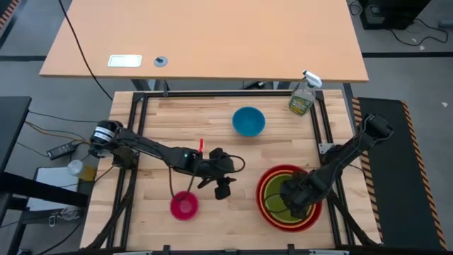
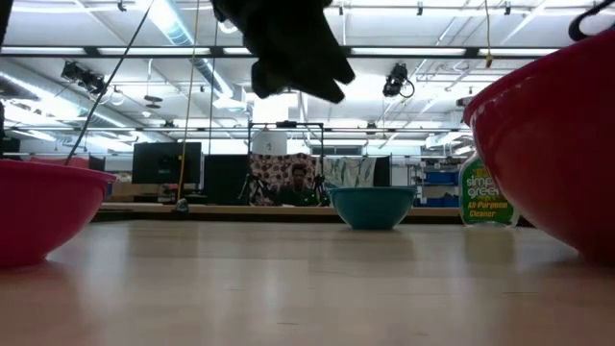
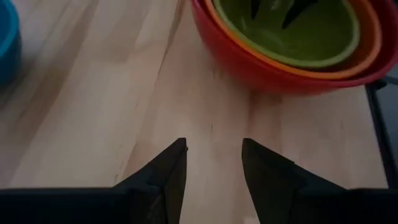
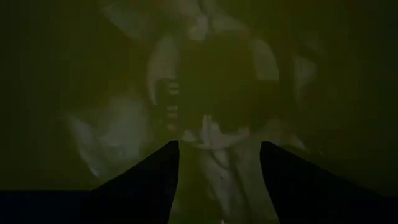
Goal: Nest bowls inside each other by size order
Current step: Stack the green bowl on top of the orange bowl, then stack the blue bowl on top of the green bowl
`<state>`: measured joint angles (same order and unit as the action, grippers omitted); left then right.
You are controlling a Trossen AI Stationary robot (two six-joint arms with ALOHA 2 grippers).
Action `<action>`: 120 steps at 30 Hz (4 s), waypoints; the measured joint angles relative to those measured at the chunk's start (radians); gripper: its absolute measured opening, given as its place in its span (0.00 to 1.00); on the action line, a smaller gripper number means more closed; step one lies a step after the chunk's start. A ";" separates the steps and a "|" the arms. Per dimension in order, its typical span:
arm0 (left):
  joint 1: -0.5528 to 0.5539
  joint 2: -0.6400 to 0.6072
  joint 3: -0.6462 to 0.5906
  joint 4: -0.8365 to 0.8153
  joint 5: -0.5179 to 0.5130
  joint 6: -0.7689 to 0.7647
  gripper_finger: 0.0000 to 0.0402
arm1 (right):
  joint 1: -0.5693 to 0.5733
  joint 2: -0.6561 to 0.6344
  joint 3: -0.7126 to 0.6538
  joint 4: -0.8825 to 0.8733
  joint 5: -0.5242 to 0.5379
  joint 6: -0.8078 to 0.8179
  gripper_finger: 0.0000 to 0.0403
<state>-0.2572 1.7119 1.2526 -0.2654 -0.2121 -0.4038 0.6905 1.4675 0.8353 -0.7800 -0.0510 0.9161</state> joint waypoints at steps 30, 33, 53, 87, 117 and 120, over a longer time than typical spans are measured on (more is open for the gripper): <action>0.293 -0.077 -0.053 0.139 0.119 0.048 0.36 | -0.536 -0.333 0.282 -0.161 0.187 -0.283 0.54; 0.343 -0.078 -0.053 0.125 0.142 -0.012 0.36 | -0.647 -0.336 0.282 -0.137 0.184 -0.335 0.53; 0.613 0.007 -0.051 0.032 0.189 -0.326 0.51 | -1.192 -0.232 -0.015 0.221 0.045 -0.409 0.53; 0.594 0.156 -0.052 0.269 0.226 -0.311 0.51 | -1.254 0.077 -0.019 0.464 0.051 -0.344 0.27; 0.528 0.065 -0.051 0.300 0.436 -0.198 0.51 | -1.243 -0.131 -0.019 0.319 -0.134 -0.467 0.08; 0.514 0.035 -0.051 0.306 0.450 -0.207 0.51 | -1.231 -0.183 -0.019 0.259 -0.189 -0.462 0.08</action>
<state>0.2567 1.7470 1.2018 0.0408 0.2382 -0.6104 -0.5403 1.2848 0.8162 -0.5206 -0.2399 0.4538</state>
